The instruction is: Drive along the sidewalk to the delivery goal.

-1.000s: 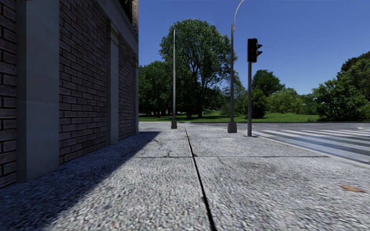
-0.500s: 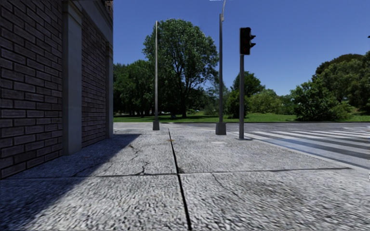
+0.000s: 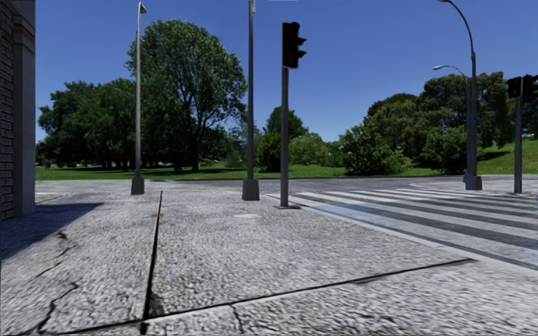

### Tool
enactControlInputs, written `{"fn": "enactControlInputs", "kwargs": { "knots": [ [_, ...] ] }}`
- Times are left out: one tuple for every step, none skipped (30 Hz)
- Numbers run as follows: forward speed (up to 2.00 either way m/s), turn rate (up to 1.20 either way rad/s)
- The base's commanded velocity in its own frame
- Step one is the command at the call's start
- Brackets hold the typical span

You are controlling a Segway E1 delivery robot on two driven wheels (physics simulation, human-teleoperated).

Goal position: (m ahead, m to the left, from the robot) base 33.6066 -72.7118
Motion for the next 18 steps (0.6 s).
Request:
{"fn": "enactControlInputs", "kwargs": {
  "knots": [
    [2.0,-0.6],
    [2.0,-0.6],
    [2.0,-0.56],
    [2.0,-0.47],
    [2.0,-0.44],
    [2.0,-0.44],
    [2.0,-0.43],
    [2.0,-0.42],
    [2.0,-0.42],
    [2.0,-0.42],
    [2.0,-0.42],
    [2.0,-0.42],
    [2.0,-0.42],
    [2.0,-0.42],
    [2.0,-0.42],
    [2.0,-0.42],
    [2.0,-0.42],
    [2.0,-0.42]
  ]
}}
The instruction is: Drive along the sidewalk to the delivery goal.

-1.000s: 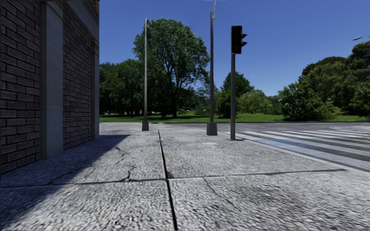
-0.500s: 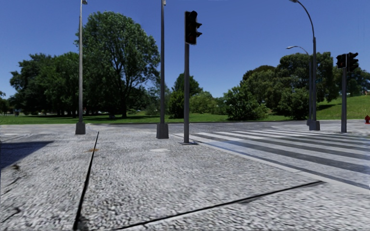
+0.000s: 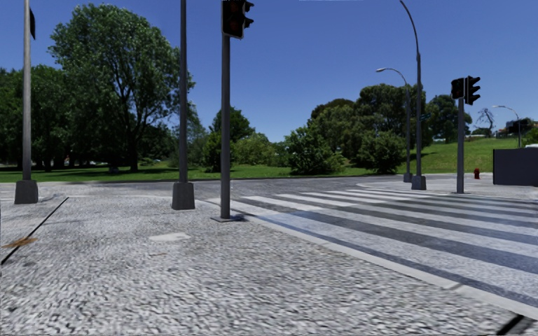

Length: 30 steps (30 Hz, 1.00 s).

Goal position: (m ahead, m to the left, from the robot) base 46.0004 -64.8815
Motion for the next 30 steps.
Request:
{"fn": "enactControlInputs", "kwargs": {
  "knots": [
    [2.0,-0.42],
    [2.0,-0.44],
    [2.0,-0.55],
    [2.0,-0.58],
    [2.0,-0.59],
    [2.0,-0.59],
    [2.0,-0.59],
    [2.0,-0.59],
    [2.0,-0.59],
    [2.0,-0.59],
    [2.0,-0.59],
    [2.0,-0.59],
    [2.0,-0.59],
    [2.0,-0.59],
    [1.97,-0.59],
    [1.93,-0.59],
    [1.89,-0.59],
    [1.86,-0.59],
    [1.86,-0.59],
    [1.79,-0.59],
    [1.65,-0.59],
    [1.43,-0.59],
    [1.43,-0.59],
    [1.36,-0.59],
    [1.33,-0.59],
    [1.33,-0.59],
    [1.33,-0.59],
    [1.32,-0.59],
    [1.32,-0.59],
    [1.32,-0.59]
  ]
}}
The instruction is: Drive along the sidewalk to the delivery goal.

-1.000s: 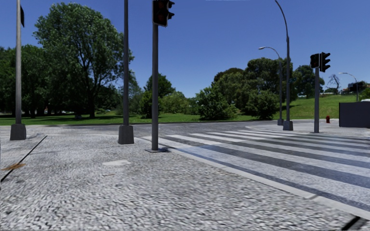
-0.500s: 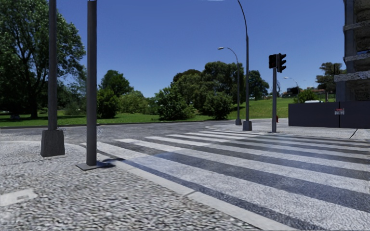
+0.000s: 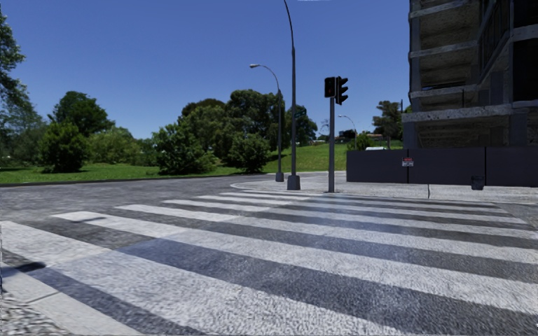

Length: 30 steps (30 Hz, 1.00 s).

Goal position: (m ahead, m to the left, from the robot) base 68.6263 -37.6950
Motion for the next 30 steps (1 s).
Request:
{"fn": "enactControlInputs", "kwargs": {
  "knots": [
    [1.32,-0.59],
    [1.32,-0.59],
    [1.32,-0.59],
    [1.32,-0.59],
    [1.32,-0.59],
    [1.32,-0.59],
    [1.32,-0.59],
    [1.32,-0.59],
    [1.32,-0.58],
    [1.32,-0.58],
    [1.31,-0.58],
    [1.3,-0.58],
    [1.3,-0.58],
    [1.3,-0.58],
    [1.3,-0.58],
    [1.29,-0.57],
    [1.29,-0.57],
    [1.29,-0.55],
    [1.29,-0.55],
    [1.29,-0.51],
    [1.29,-0.45],
    [1.29,-0.41],
    [1.29,-0.39],
    [1.29,-0.39],
    [1.29,-0.38],
    [1.29,-0.36],
    [1.29,-0.32],
    [1.29,-0.32],
    [1.29,-0.28],
    [1.29,-0.25]
  ]
}}
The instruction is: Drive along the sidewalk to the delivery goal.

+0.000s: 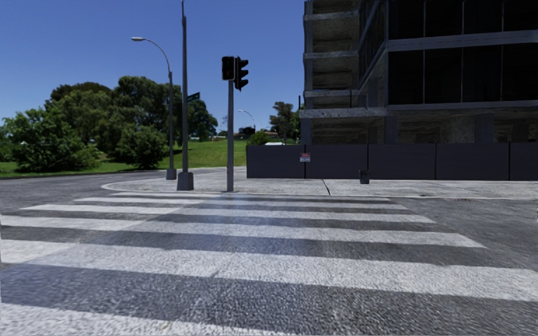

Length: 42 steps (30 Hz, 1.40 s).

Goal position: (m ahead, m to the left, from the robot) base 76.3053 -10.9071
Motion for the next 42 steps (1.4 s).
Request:
{"fn": "enactControlInputs", "kwargs": {
  "knots": [
    [1.29,-0.2],
    [1.29,-0.16],
    [1.29,-0.16],
    [1.29,-0.13],
    [1.29,-0.12],
    [1.29,-0.11],
    [1.29,-0.1],
    [1.29,-0.1],
    [1.29,-0.1],
    [1.29,-0.1],
    [1.29,-0.1],
    [1.29,-0.1],
    [1.29,-0.1],
    [1.29,-0.1],
    [1.29,-0.1],
    [1.29,-0.1],
    [1.46,-0.1],
    [2.0,-0.1],
    [2.0,-0.1],
    [2.0,-0.1],
    [2.0,-0.1],
    [2.0,-0.1],
    [2.0,-0.1],
    [2.0,-0.1],
    [2.0,-0.11],
    [2.0,-0.19],
    [2.0,-0.26],
    [2.0,-0.29],
    [2.0,-0.29],
    [2.0,-0.31],
    [2.0,-0.32],
    [2.0,-0.34],
    [2.0,-0.36],
    [2.0,-0.36],
    [2.0,-0.36],
    [2.0,-0.36],
    [2.0,-0.36],
    [2.0,-0.36],
    [2.0,-0.36],
    [2.0,-0.36],
    [2.0,-0.36],
    [2.0,-0.36]
  ]
}}
